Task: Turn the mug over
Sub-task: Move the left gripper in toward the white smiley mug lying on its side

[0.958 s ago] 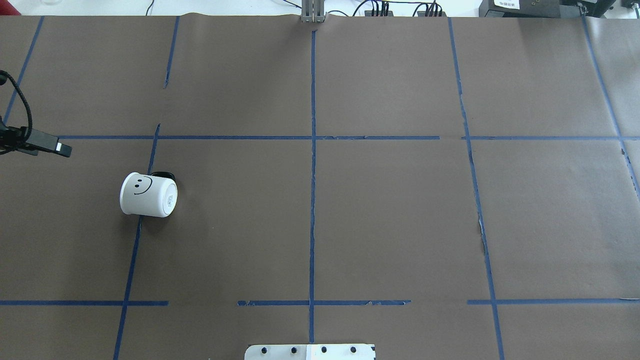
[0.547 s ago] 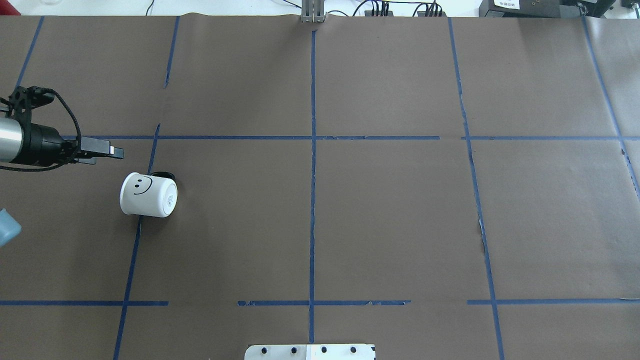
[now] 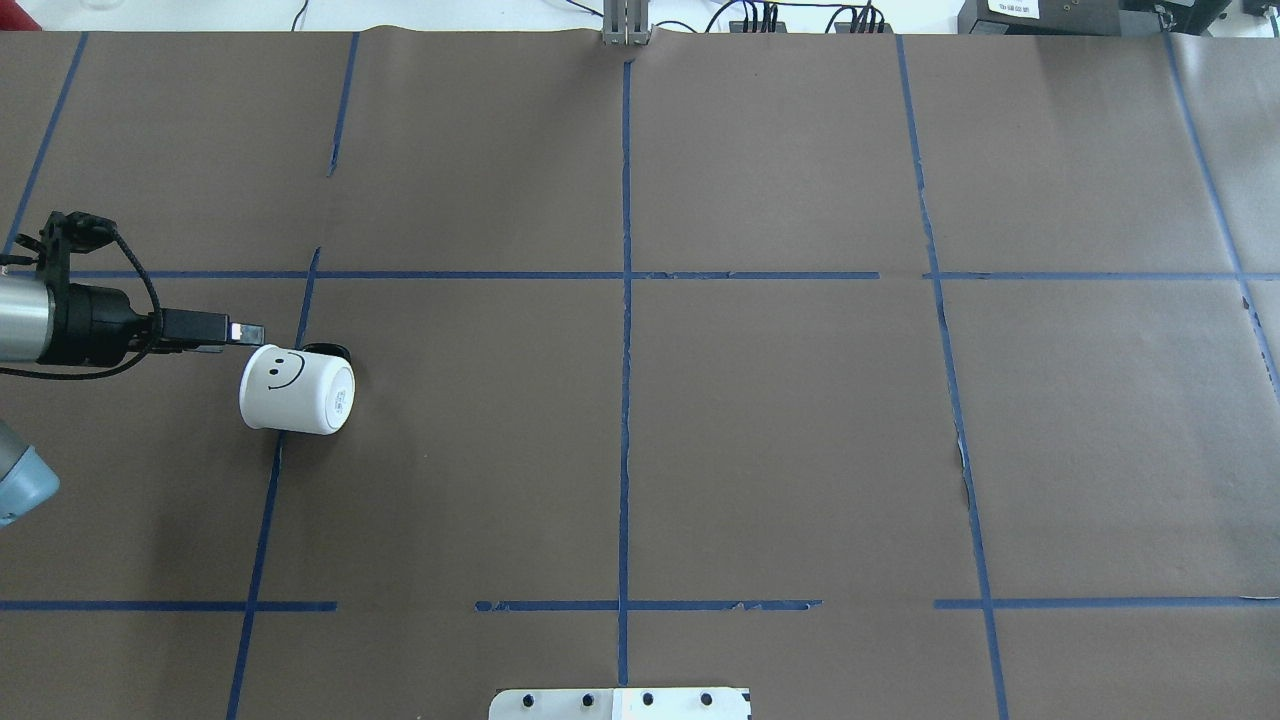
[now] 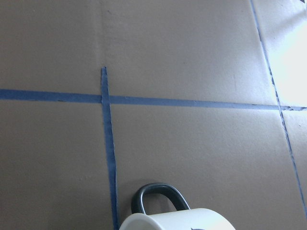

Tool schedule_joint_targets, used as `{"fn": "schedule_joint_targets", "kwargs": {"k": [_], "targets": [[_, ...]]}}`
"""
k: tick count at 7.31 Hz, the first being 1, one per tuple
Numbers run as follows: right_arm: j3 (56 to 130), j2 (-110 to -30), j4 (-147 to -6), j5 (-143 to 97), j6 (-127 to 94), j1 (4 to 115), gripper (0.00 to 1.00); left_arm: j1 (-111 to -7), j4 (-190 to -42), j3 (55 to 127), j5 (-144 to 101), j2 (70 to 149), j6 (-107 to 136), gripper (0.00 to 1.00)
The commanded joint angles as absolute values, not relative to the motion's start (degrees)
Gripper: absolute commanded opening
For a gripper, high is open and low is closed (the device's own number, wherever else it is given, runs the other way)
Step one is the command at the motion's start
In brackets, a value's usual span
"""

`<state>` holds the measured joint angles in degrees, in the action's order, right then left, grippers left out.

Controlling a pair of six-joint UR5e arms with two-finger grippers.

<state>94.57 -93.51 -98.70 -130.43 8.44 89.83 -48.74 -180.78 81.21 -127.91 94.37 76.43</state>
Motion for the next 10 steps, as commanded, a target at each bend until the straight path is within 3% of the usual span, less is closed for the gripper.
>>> {"fn": "schedule_joint_targets", "kwargs": {"k": [1, 4, 8, 9, 10], "targets": [[94.6, -93.5, -98.7, -130.4, 8.4, 89.8, 1.0, -47.7, -186.5, 79.7, -128.8, 94.6, 80.1, 1.0], [94.6, -93.5, -98.7, -130.4, 8.4, 89.8, 1.0, -46.8, -190.3, 75.4, -127.2, 96.8, 81.1, 1.0], [94.6, -93.5, -98.7, -130.4, 8.4, 89.9, 1.0, -43.2, -192.5, 75.0, -123.2, 98.5, 86.2, 1.0], [94.6, -93.5, -98.7, -130.4, 8.4, 89.8, 1.0, -42.3, -192.8, 75.1, -122.6, 98.5, 86.3, 0.85], [94.6, -93.5, -98.7, -130.4, 8.4, 89.8, 1.0, -42.2, -192.8, 75.7, -123.3, 98.6, 86.7, 0.55]]}}
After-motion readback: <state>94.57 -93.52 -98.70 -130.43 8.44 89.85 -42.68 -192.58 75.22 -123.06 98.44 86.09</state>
